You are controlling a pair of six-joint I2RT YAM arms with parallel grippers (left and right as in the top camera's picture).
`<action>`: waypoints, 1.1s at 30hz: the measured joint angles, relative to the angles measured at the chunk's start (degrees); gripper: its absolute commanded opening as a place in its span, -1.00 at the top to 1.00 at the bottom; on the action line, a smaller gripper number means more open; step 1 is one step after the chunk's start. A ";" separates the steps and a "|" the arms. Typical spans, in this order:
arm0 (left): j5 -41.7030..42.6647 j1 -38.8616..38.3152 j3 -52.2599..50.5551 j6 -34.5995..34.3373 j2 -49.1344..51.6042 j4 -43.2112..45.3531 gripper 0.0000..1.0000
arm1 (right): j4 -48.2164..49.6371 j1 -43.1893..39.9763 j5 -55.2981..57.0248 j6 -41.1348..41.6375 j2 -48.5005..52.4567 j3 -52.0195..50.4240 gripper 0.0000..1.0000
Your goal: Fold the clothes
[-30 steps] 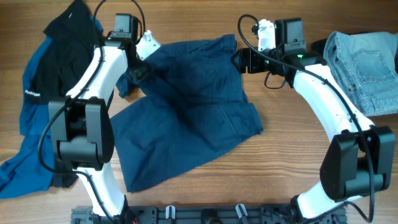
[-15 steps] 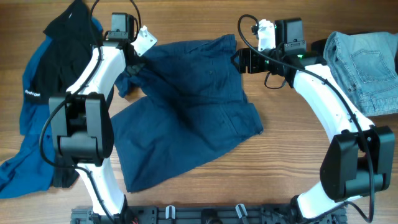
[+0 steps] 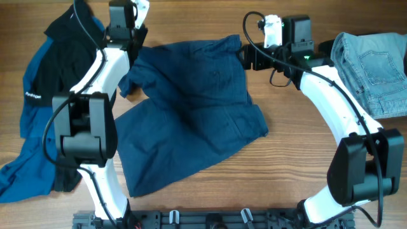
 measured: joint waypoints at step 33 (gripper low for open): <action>8.28 -8.07 0.13 -34.91 -23.82 -45.77 -1.00 | 50.07 1.51 -6.73 8.48 30.82 0.39 0.91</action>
